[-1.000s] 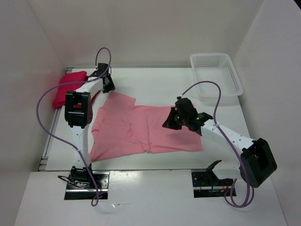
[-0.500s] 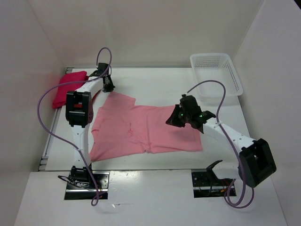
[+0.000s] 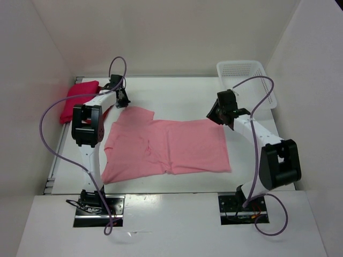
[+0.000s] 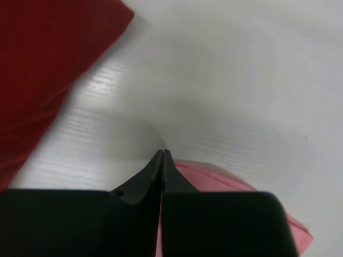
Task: Fold and stack the t-shirts
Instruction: Grap the side of the flattened tshirt furthest away from the robot with both arms
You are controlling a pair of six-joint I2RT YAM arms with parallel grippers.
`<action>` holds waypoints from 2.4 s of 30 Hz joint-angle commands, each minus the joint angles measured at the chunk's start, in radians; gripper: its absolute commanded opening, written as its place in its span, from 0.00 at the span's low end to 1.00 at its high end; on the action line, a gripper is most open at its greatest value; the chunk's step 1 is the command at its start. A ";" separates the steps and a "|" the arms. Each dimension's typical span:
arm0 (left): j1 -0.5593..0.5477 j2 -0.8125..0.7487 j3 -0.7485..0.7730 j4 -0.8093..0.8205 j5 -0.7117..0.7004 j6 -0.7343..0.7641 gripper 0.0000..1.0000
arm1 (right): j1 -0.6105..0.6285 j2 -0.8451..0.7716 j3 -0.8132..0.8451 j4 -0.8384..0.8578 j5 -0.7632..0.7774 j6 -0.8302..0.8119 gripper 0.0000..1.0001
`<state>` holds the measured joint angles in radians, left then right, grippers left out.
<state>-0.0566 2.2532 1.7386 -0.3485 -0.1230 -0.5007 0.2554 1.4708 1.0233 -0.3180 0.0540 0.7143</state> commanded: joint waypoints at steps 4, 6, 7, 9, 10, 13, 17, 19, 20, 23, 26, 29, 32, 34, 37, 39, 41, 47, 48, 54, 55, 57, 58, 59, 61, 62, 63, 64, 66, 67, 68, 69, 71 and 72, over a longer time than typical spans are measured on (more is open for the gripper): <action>0.006 -0.136 -0.105 0.058 0.060 -0.042 0.00 | -0.054 0.164 0.086 0.040 0.282 -0.076 0.36; 0.006 -0.165 -0.134 0.075 0.086 -0.068 0.00 | -0.054 0.219 0.136 0.019 0.306 -0.091 0.36; 0.006 -0.176 -0.146 0.094 0.100 -0.068 0.00 | -0.054 0.255 0.147 0.019 0.334 -0.092 0.38; 0.006 -0.195 -0.169 0.103 0.109 -0.078 0.00 | -0.064 0.279 0.166 0.019 0.359 -0.102 0.39; 0.006 -0.204 -0.180 0.103 0.109 -0.078 0.00 | -0.064 0.302 0.175 0.029 0.384 -0.113 0.41; 0.006 -0.222 -0.191 0.112 0.128 -0.078 0.00 | -0.073 0.350 0.196 0.030 0.394 -0.113 0.42; 0.006 -0.231 -0.200 0.123 0.160 -0.088 0.00 | -0.073 0.387 0.207 0.039 0.408 -0.113 0.42; 0.006 -0.231 -0.200 0.132 0.169 -0.097 0.00 | -0.073 0.398 0.216 0.039 0.417 -0.113 0.42; 0.006 -0.241 -0.211 0.132 0.169 -0.098 0.00 | -0.073 0.411 0.225 0.039 0.417 -0.113 0.42; 0.006 -0.250 -0.221 0.141 0.178 -0.098 0.00 | -0.073 0.434 0.247 0.030 0.417 -0.113 0.42; 0.006 -0.259 -0.232 0.141 0.178 -0.098 0.00 | -0.073 0.447 0.270 0.011 0.417 -0.122 0.42; 0.006 -0.277 -0.251 0.151 0.187 -0.098 0.00 | -0.073 0.488 0.293 -0.007 0.395 -0.122 0.37; 0.006 -0.288 -0.269 0.151 0.187 -0.098 0.00 | -0.064 0.500 0.305 -0.036 0.395 -0.122 0.34; 0.006 -0.299 -0.287 0.161 0.187 -0.107 0.00 | -0.053 0.500 0.305 -0.036 0.395 -0.122 0.34; 0.006 -0.308 -0.298 0.171 0.187 -0.107 0.00 | -0.053 0.500 0.287 -0.046 0.395 -0.122 0.38; 0.006 -0.317 -0.318 0.180 0.187 -0.107 0.00 | -0.053 0.500 0.287 -0.056 0.395 -0.122 0.40; 0.006 -0.327 -0.327 0.180 0.187 -0.107 0.00 | -0.053 0.528 0.314 -0.079 0.395 -0.122 0.40; -0.012 -0.345 -0.346 0.189 0.198 -0.107 0.00 | -0.053 0.571 0.362 -0.102 0.395 -0.122 0.13; -0.012 -0.345 -0.346 0.189 0.198 -0.107 0.00 | -0.053 0.562 0.362 -0.102 0.395 -0.122 0.08; -0.012 -0.402 -0.367 0.178 0.226 -0.116 0.00 | -0.053 0.445 0.337 -0.102 0.395 -0.111 0.00; -0.012 -0.427 -0.367 0.178 0.238 -0.125 0.00 | -0.053 0.421 0.325 -0.111 0.395 -0.111 0.00; -0.012 -0.454 -0.379 0.169 0.238 -0.125 0.00 | -0.053 0.346 0.296 -0.112 0.360 -0.111 0.00; -0.012 -0.481 -0.389 0.157 0.238 -0.125 0.00 | -0.053 0.324 0.267 -0.112 0.351 -0.111 0.00; -0.012 -0.495 -0.399 0.148 0.238 -0.125 0.00 | -0.053 0.288 0.255 -0.112 0.342 -0.111 0.00; 0.000 -0.546 -0.424 0.138 0.238 -0.125 0.00 | -0.053 0.260 0.216 -0.125 0.342 -0.111 0.00; 0.009 -0.564 -0.453 0.138 0.252 -0.125 0.00 | -0.053 0.234 0.202 -0.136 0.331 -0.111 0.00; 0.023 -0.582 -0.467 0.125 0.252 -0.125 0.00 | -0.053 0.220 0.187 -0.136 0.331 -0.111 0.00; 0.023 -0.622 -0.481 0.125 0.252 -0.125 0.00 | -0.053 0.206 0.160 -0.145 0.322 -0.111 0.00; 0.038 -0.690 -0.526 0.102 0.263 -0.125 0.00 | -0.053 0.165 0.136 -0.158 0.310 -0.111 0.00; 0.063 -0.710 -0.539 0.082 0.273 -0.125 0.00 | -0.053 0.151 0.117 -0.186 0.296 -0.121 0.00; 0.063 -0.730 -0.550 0.072 0.289 -0.125 0.00 | -0.053 0.137 0.116 -0.196 0.296 -0.121 0.00; 0.079 -0.772 -0.560 0.062 0.299 -0.125 0.00 | -0.053 0.111 0.106 -0.208 0.273 -0.121 0.00; 0.093 -0.816 -0.602 0.028 0.309 -0.125 0.00 | -0.067 0.102 0.095 -0.246 0.248 -0.144 0.00; 0.106 -0.864 -0.616 0.014 0.321 -0.125 0.00 | -0.067 0.091 0.095 -0.263 0.224 -0.144 0.00</action>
<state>0.0261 1.4834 1.1545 -0.2859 0.1532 -0.6113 0.2008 1.6283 1.1290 -0.5102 0.3229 0.5961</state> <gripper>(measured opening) 0.001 0.004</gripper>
